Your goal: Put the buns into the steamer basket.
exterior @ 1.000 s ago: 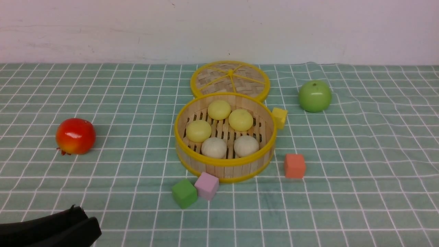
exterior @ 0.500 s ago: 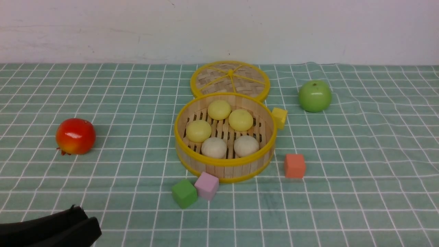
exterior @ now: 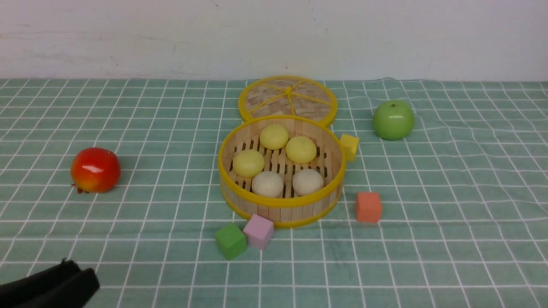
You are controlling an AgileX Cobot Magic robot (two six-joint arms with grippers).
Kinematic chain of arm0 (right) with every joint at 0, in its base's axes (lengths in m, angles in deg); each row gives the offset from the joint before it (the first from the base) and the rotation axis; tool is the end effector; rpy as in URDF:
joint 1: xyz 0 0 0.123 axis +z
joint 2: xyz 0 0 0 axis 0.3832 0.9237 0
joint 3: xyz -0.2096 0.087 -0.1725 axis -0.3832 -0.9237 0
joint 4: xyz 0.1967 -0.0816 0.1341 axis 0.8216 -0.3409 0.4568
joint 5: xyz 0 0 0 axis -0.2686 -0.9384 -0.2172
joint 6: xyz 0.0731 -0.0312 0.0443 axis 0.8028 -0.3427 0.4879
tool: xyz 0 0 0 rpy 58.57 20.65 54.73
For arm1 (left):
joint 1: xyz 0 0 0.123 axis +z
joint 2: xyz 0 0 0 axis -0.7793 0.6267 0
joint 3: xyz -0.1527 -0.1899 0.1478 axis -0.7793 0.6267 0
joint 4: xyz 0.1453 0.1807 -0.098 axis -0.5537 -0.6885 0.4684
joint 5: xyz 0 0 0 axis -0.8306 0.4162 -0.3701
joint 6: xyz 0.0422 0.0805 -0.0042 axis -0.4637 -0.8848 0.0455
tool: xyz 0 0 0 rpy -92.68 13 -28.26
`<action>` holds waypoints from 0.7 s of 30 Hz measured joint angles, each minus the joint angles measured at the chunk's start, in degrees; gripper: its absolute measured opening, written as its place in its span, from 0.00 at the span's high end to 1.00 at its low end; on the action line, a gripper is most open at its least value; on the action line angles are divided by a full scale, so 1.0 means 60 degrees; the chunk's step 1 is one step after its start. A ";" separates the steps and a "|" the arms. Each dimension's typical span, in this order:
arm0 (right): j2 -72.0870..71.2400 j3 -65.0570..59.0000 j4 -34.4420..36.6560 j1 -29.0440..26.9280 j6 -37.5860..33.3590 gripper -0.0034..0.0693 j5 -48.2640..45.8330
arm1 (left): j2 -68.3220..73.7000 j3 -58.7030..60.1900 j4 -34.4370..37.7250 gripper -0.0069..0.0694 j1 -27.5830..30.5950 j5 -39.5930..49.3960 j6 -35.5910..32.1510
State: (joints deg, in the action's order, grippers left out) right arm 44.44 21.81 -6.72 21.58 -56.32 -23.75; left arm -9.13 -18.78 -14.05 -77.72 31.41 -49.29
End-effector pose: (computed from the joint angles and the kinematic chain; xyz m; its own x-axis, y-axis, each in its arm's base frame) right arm 0.0523 0.0035 0.1740 -0.2925 0.0457 -0.9552 -0.0171 0.9985 0.0530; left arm 0.0688 -0.0357 0.2460 -0.1893 -0.2255 -0.9557 0.4214 0.8604 -0.2865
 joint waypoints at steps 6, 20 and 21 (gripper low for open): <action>0.0000 0.0000 0.0000 0.0000 0.0000 0.92 0.0000 | -0.1818 0.1544 -0.0481 0.87 0.2508 0.0098 0.0148; 0.0000 0.0000 0.0000 0.0000 -0.0002 0.90 -0.0007 | -0.2487 0.1844 -0.0662 0.93 0.4105 0.3046 0.0391; 0.0000 0.0000 0.0000 0.0000 -0.0002 0.90 -0.0007 | -0.2487 0.1844 -0.0662 0.93 0.4105 0.3046 0.0389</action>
State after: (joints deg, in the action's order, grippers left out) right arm 44.44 21.81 -6.72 21.58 -56.33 -23.80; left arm -24.05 -7.72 -18.02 -53.09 49.68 -46.96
